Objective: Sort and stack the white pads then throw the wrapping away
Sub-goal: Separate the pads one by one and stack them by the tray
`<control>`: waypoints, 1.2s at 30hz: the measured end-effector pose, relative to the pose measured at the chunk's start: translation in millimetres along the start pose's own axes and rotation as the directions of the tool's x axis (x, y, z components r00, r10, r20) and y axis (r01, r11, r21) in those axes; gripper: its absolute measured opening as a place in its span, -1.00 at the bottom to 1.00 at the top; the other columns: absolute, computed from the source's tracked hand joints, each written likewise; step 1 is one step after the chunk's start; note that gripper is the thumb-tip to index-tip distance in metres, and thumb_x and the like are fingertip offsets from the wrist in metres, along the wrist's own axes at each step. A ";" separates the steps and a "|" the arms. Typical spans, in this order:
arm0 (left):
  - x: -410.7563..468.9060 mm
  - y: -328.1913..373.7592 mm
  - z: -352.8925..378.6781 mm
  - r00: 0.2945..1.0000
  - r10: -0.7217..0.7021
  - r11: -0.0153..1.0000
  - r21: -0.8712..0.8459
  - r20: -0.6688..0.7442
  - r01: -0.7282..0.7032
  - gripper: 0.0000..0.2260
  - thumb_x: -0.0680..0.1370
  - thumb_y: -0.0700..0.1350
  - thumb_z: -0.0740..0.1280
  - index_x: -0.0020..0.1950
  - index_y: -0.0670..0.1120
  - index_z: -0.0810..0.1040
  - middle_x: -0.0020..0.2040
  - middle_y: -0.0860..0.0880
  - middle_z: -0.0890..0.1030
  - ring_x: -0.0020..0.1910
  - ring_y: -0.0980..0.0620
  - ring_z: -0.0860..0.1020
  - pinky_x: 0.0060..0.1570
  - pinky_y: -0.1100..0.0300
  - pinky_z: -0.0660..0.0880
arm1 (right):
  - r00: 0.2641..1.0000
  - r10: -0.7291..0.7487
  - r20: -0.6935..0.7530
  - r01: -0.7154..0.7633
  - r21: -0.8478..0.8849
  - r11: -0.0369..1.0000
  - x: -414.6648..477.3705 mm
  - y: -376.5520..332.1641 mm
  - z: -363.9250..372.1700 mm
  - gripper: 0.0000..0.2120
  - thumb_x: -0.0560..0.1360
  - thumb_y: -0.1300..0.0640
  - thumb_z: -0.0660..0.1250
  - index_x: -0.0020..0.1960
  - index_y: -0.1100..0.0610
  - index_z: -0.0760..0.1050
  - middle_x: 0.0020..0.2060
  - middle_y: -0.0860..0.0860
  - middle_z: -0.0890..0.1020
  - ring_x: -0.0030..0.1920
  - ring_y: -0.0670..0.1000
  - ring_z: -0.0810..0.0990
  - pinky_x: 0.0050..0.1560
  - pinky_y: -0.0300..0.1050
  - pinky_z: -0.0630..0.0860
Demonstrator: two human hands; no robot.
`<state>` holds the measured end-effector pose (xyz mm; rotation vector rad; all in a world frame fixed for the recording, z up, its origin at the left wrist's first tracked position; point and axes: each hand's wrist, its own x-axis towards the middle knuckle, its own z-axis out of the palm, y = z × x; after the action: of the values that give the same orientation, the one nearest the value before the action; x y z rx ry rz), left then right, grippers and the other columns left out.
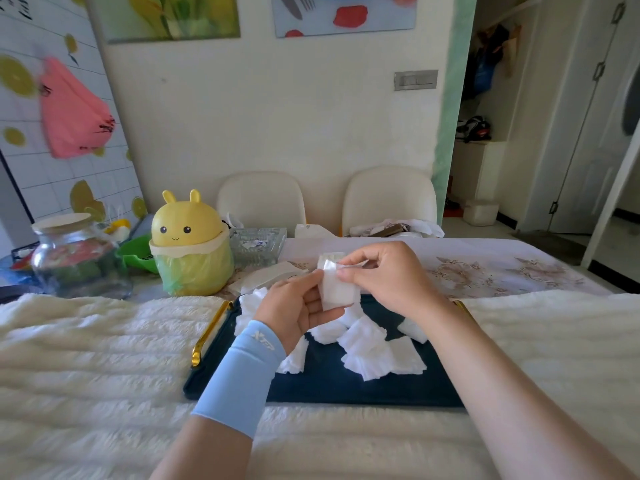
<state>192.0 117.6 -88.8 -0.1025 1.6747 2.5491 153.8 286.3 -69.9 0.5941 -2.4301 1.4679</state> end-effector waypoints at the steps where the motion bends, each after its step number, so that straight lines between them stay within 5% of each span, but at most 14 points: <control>1: 0.0 0.0 -0.4 1.000 -0.010 1.000 -0.024 -0.008 0.010 -0.78 0.64 -0.15 0.26 0.17 -0.27 0.57 0.03 -0.26 0.69 -0.08 -0.16 0.70 -0.18 0.07 0.67 | 1.000 -0.007 -0.016 0.007 0.051 0.999 -0.1 -0.6 0.1 -0.93 0.43 0.07 0.56 -0.11 -0.07 0.72 -0.22 -0.23 0.72 -0.17 -0.19 0.67 -0.06 -0.32 0.58; 3: 0.1 0.3 -1.5 0.999 -0.026 0.997 -0.070 -0.031 0.024 -0.78 0.64 -0.17 0.25 0.19 -0.28 0.56 0.05 -0.25 0.69 -0.08 -0.18 0.70 -0.19 0.08 0.66 | 0.999 0.011 -0.044 -0.002 0.205 0.979 0.0 -3.1 -2.2 -0.92 0.44 0.15 0.55 -0.08 0.01 0.73 -0.14 -0.15 0.75 -0.11 -0.15 0.69 0.05 -0.27 0.59; 8: 1.2 0.9 -4.9 0.996 -0.017 0.999 -0.038 -0.091 0.013 -0.81 0.64 -0.19 0.25 0.17 -0.27 0.53 0.02 -0.24 0.70 -0.10 -0.17 0.71 -0.22 0.11 0.66 | 0.997 0.034 0.062 -0.052 0.326 0.944 0.6 -10.5 -13.9 -0.95 0.50 0.22 0.49 -0.05 0.12 0.70 -0.17 0.13 0.72 -0.26 -0.02 0.59 -0.21 -0.13 0.59; 14: 1.6 -2.3 -2.5 0.997 0.030 0.990 0.141 -0.072 -0.019 -0.79 0.64 -0.18 0.24 0.16 -0.27 0.59 0.03 -0.27 0.69 -0.09 -0.14 0.70 -0.24 0.11 0.64 | 0.971 0.025 0.238 -0.044 0.076 0.996 -2.8 -11.2 -13.8 -0.91 0.46 0.24 0.54 -0.06 0.11 0.69 -0.34 -0.07 0.69 -0.43 -0.20 0.54 -0.30 -0.34 0.48; 19: 0.9 0.5 -1.9 1.000 0.023 0.990 0.136 -0.007 -0.022 -0.76 0.65 -0.16 0.25 0.18 -0.29 0.57 0.02 -0.26 0.69 -0.04 -0.18 0.70 -0.16 0.05 0.66 | 0.985 0.037 0.171 -0.033 -0.027 0.999 -0.8 -7.5 -8.5 -0.90 0.42 0.12 0.58 -0.11 -0.01 0.68 -0.29 0.06 0.72 -0.34 -0.08 0.62 -0.10 -0.07 0.62; 23: -3.0 1.7 -2.0 0.996 0.015 0.987 0.161 0.093 -0.029 -0.76 0.56 -0.07 0.38 0.08 -0.22 0.64 0.06 -0.26 0.68 -0.01 -0.11 0.68 -0.09 0.10 0.65 | 0.993 0.041 0.109 -0.036 -0.048 0.998 -1.3 -4.4 -1.0 -0.89 0.43 0.06 0.57 -0.09 -0.04 0.68 -0.47 -0.22 0.58 -0.45 -0.26 0.48 -0.34 -0.39 0.40; 25: -3.4 0.0 -3.9 0.992 0.040 0.971 0.231 0.121 -0.067 -0.87 0.51 -0.22 0.44 0.03 -0.21 0.67 0.09 -0.25 0.67 0.01 -0.08 0.66 -0.06 0.16 0.63 | 0.995 0.034 0.096 -0.026 -0.080 0.996 -2.4 -3.2 1.7 -0.88 0.45 0.01 0.54 -0.03 -0.09 0.66 -0.37 -0.31 0.59 -0.37 -0.31 0.48 -0.29 -0.42 0.36; 27: -2.5 -1.4 -7.6 0.989 0.043 0.962 0.262 0.144 -0.080 -0.82 0.51 -0.37 0.39 0.08 -0.21 0.66 0.08 -0.22 0.69 0.06 -0.11 0.66 -0.04 0.17 0.62 | 0.990 0.059 0.129 -0.049 -0.078 0.996 -3.3 -2.2 1.8 -0.79 0.48 0.00 0.51 0.10 -0.08 0.63 -0.15 -0.23 0.65 -0.26 -0.34 0.53 -0.18 -0.44 0.39; 30: -0.4 -1.9 -10.8 0.990 0.020 0.956 0.288 0.139 -0.059 -0.77 0.50 -0.42 0.37 0.10 -0.21 0.65 0.05 -0.19 0.70 0.05 -0.10 0.68 -0.02 0.14 0.63 | 0.982 0.103 0.160 -0.101 -0.020 0.995 -3.3 -1.4 -3.3 -0.86 0.50 0.04 0.49 0.06 -0.01 0.66 -0.14 0.02 0.72 -0.35 -0.15 0.62 -0.07 -0.22 0.56; 33: 4.0 -3.0 -14.9 1.000 0.003 0.975 0.220 0.010 -0.005 -0.78 0.48 -0.42 0.39 0.09 -0.22 0.65 0.06 -0.21 0.70 -0.03 -0.08 0.69 -0.09 0.16 0.65 | 0.981 0.167 0.096 -0.140 -0.246 0.959 0.4 3.6 -13.7 -0.82 0.52 -0.08 0.43 -0.13 0.02 0.63 -0.19 -0.01 0.69 -0.29 -0.03 0.63 -0.09 -0.05 0.61; 36: 7.2 -3.2 -17.4 0.998 -0.025 0.994 0.109 -0.060 0.031 -0.77 0.51 -0.31 0.41 0.17 -0.28 0.59 0.08 -0.23 0.69 -0.01 -0.12 0.69 -0.09 0.11 0.66 | 0.887 0.410 0.213 -0.193 -0.636 0.747 -3.8 8.2 -15.1 -0.55 0.34 -0.32 0.44 -0.29 0.10 0.55 -0.40 -0.06 0.58 -0.35 0.03 0.57 -0.27 -0.10 0.45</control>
<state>185.4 103.2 -99.4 -0.1924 1.8168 2.4510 153.4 303.9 -70.8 0.3215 -3.1725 0.5969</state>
